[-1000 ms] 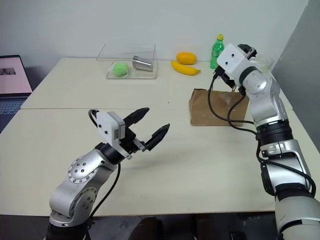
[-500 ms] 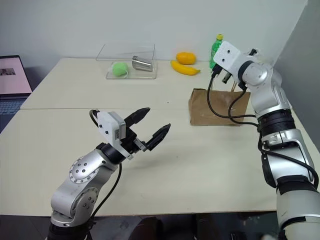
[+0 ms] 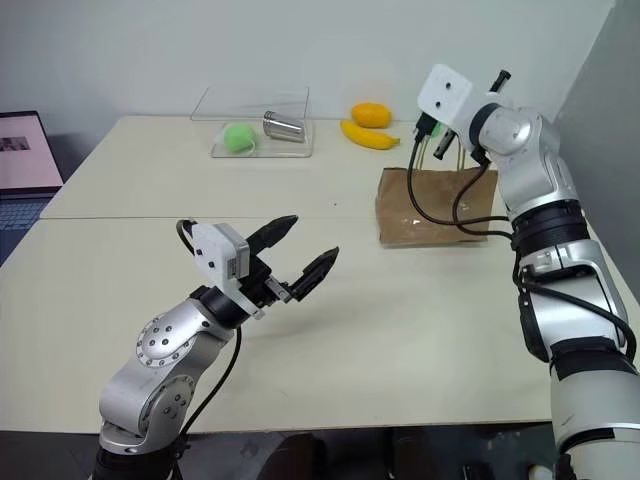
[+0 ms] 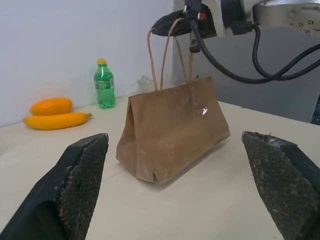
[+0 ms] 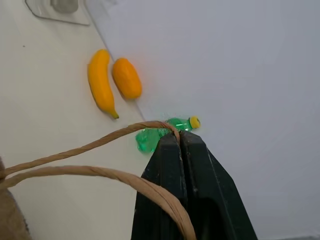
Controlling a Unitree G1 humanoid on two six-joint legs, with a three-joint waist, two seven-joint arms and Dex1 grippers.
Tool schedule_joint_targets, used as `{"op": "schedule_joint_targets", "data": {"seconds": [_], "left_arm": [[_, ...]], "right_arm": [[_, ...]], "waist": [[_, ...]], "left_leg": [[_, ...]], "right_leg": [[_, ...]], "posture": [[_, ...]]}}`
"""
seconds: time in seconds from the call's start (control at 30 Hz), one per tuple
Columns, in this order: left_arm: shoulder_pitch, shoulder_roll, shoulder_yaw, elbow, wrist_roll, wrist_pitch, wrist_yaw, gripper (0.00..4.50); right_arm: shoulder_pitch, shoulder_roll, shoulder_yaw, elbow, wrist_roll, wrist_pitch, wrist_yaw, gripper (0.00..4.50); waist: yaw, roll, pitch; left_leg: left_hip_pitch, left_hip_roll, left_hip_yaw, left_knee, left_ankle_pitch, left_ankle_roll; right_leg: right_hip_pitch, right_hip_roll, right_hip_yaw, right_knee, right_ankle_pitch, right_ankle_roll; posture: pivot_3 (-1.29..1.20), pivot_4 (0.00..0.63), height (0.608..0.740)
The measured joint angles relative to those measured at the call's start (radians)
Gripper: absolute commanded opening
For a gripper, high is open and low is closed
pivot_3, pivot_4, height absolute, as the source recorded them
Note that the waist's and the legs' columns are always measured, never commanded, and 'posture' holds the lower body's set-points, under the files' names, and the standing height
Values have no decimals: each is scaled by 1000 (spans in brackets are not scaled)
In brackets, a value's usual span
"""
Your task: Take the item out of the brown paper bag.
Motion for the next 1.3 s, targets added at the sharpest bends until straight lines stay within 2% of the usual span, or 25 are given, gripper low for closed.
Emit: {"op": "schedule_joint_targets", "data": {"seconds": [0.1,0.63,0.97,1.3], "left_arm": [[14,0,14,-5,-10,8,11,4500],[42,0,64,-34,-10,17,69,4500],[56,0,64,-37,-2,16,73,4500],[56,0,64,-38,7,13,78,4500]], "right_arm": [[-34,14,0,7,1,-18,-1,51],[-148,177,93,126,-84,-113,-105,51],[-150,259,123,135,-90,-129,-106,51],[-152,286,140,139,-90,-129,-88,51]], "waist": [[0,0,0],[2,0,0],[2,0,0],[2,0,0]], "left_leg": [[-7,2,0,1,0,0],[-10,2,0,2,0,0],[-10,2,-1,2,0,0],[-10,2,-1,2,0,0]], "right_leg": [[-6,0,-1,1,1,-1],[-8,-1,-2,0,1,-2],[-8,-1,-2,0,1,-2],[-8,-1,-2,1,1,-2]], "posture": [[0,150,740],[0,150,740],[0,150,740],[0,150,740]]}}
